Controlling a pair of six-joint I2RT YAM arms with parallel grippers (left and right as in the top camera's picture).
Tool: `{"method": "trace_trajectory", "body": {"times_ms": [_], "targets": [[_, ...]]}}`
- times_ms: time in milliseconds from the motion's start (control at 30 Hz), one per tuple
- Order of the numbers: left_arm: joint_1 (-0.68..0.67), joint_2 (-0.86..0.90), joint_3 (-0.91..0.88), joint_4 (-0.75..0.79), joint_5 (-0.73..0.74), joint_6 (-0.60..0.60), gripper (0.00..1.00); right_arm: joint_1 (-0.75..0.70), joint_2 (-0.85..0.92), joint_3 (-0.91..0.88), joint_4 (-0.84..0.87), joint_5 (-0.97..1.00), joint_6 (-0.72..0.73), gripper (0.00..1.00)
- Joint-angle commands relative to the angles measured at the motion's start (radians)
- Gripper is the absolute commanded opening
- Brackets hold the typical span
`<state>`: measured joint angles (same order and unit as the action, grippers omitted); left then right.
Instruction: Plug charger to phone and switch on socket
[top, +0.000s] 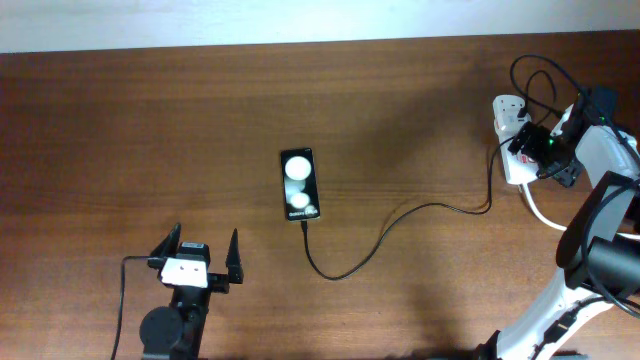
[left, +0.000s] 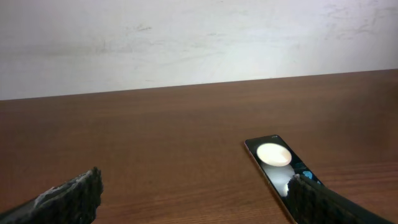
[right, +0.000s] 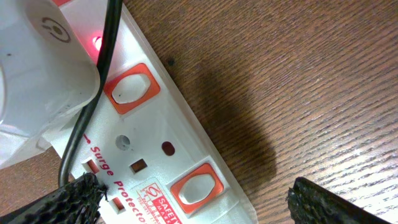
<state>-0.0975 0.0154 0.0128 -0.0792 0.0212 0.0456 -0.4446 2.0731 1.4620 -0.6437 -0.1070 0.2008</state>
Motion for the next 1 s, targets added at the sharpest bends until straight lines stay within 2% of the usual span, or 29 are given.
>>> {"method": "trace_trajectory", "body": {"times_ms": [0,400,633,967], "targets": [[0.005,-0.010,-0.004,-0.005,-0.014,0.016,0.99,0.000,-0.018,-0.014,-0.004,0.013,-0.013,0.99],[0.005,-0.010,-0.004,-0.005,-0.014,0.016,0.99,0.000,-0.045,-0.014,-0.004,0.013,-0.013,0.99],[0.005,-0.010,-0.004,-0.005,-0.014,0.016,0.99,0.000,-0.245,-0.014,-0.004,0.013,-0.013,0.99],[0.005,-0.010,-0.004,-0.005,-0.014,0.016,0.99,0.034,-0.439,-0.014,-0.005,0.013,-0.013,0.99]]}}
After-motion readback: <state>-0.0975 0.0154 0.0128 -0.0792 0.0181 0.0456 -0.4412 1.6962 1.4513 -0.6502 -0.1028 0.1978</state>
